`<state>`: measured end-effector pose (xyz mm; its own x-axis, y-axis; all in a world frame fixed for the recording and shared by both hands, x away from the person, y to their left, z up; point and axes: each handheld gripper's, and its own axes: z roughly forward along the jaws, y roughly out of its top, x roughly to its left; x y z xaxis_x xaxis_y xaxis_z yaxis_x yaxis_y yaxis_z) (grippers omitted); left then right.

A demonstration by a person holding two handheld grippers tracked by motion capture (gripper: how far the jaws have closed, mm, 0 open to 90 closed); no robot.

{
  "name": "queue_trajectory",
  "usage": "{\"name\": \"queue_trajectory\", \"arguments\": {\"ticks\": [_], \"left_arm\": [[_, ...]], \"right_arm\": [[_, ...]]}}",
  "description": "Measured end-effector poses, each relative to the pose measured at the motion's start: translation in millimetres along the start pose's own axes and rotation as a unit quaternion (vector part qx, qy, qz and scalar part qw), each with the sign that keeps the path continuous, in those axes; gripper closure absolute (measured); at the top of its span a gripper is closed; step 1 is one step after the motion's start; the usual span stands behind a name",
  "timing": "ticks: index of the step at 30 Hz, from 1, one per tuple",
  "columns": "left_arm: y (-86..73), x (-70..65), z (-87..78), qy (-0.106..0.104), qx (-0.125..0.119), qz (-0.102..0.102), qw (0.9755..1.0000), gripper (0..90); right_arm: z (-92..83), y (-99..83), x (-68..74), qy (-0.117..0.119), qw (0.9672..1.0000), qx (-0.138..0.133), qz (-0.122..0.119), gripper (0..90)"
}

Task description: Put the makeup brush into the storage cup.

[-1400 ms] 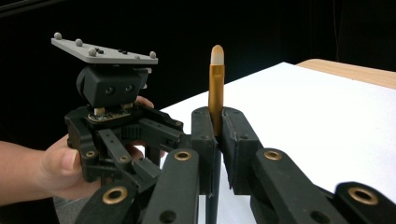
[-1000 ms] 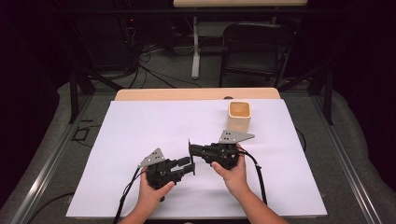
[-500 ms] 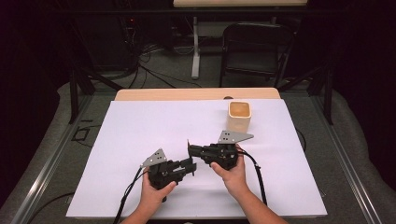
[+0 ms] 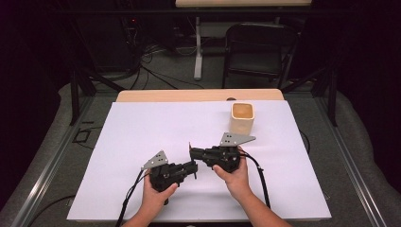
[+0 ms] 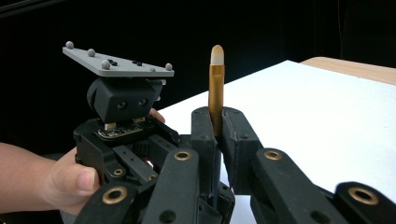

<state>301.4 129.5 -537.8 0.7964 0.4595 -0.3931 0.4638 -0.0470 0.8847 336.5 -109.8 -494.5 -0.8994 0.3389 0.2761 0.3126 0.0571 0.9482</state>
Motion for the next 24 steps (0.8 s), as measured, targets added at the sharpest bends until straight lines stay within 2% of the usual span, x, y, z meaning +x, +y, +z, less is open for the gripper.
{"name": "queue_trajectory", "arguments": {"ticks": [4,15,16,18,24], "left_arm": [[-0.1,0.7,-0.6,0.0,-0.001,-0.001,1.0,81.4],[-0.3,0.3,-0.6,-0.001,0.0,0.003,1.0,82.5],[-0.8,-0.2,-0.6,0.002,-0.001,0.014,0.9999,82.5],[-0.9,-0.2,-0.7,0.003,-0.001,0.018,0.9998,83.0],[-0.6,-0.4,-1.1,0.006,-0.001,0.021,0.9998,83.1]], "right_arm": [[-0.1,-0.2,0.0,0.0,1.0,0.001,0.001,83.6],[0.2,-0.3,-0.2,0.0,1.0,0.002,0.002,83.5],[0.2,-0.3,-0.2,0.0,1.0,0.002,0.002,83.5],[0.5,-0.4,-0.5,0.001,1.0,0.002,0.003,83.4],[0.8,-0.5,-1.2,0.003,1.0,0.0,0.004,81.7]]}}
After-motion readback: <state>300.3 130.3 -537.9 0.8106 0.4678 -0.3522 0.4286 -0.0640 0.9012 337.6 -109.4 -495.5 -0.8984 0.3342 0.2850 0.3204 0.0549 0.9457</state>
